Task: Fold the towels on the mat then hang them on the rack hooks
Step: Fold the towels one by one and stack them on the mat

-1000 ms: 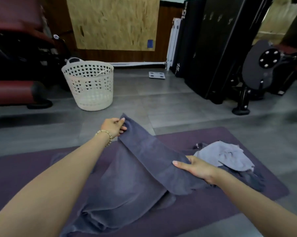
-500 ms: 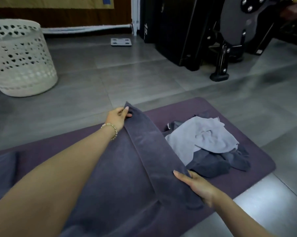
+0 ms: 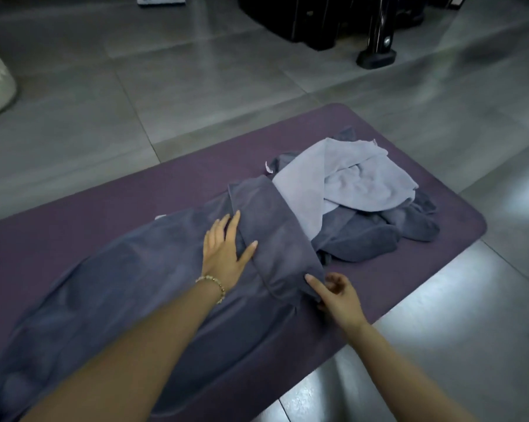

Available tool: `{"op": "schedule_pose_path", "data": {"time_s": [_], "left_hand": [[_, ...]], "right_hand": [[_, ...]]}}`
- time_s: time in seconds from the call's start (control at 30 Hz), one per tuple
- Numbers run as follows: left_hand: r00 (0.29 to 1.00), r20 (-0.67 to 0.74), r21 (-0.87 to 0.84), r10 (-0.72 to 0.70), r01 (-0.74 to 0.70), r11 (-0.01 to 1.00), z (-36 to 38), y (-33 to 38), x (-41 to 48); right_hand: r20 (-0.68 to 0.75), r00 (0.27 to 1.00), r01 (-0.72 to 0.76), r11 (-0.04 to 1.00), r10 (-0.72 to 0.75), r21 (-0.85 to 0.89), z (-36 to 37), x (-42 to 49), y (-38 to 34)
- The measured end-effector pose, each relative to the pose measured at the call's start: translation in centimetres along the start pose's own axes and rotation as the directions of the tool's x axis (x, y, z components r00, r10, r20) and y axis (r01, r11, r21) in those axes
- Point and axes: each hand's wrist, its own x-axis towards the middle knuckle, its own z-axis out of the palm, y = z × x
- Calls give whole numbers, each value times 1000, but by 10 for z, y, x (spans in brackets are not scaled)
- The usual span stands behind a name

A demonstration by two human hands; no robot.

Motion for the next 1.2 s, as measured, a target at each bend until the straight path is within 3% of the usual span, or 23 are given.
{"op": "schedule_pose_path", "data": {"time_s": [0.13,0.27,0.33,0.4,0.5,0.57,0.67,0.8,0.9,1.03,1.2], "left_hand": [[999,27,-26,24,-23,999,12,8,-15],[986,-166,-109,31,-49,993,31,22,-52],[997,-76,-114,15,-24,993,47,25,-77],[995,97,-119,-10,22,993,60,26,-95],[987,160,-114,-10,29,993,71,26,-102],[976,214,-232,-27,78,970,75,33,-102],[950,277,-550,-144,279,787,75,56,-100],[938,332,-756,-100,328,566,66,91,-96],[932,356,-753,-72,331,569,67,101,-99],[875,464,-662,-139,446,602,78,93,-107],[784,580,-568,-222,584,579,90,81,-113]], "right_hand": [[-53,997,58,998,-57,13,2,0,-10],[-36,995,76,951,-91,-301,3,6,-11],[-49,993,81,919,-108,-385,-2,10,-6],[-40,994,88,954,-104,-286,-6,10,-1],[-25,998,55,998,-54,26,-12,5,4],[2,1000,31,988,-31,149,-19,4,5],[82,996,6,977,-24,212,-34,3,6],[41,995,84,981,-92,174,-43,-1,-2],[-3,994,108,985,-108,133,-53,-1,-8],[113,988,106,994,-104,-6,-60,-3,-1],[-59,995,77,996,-79,-34,-66,4,21]]}}
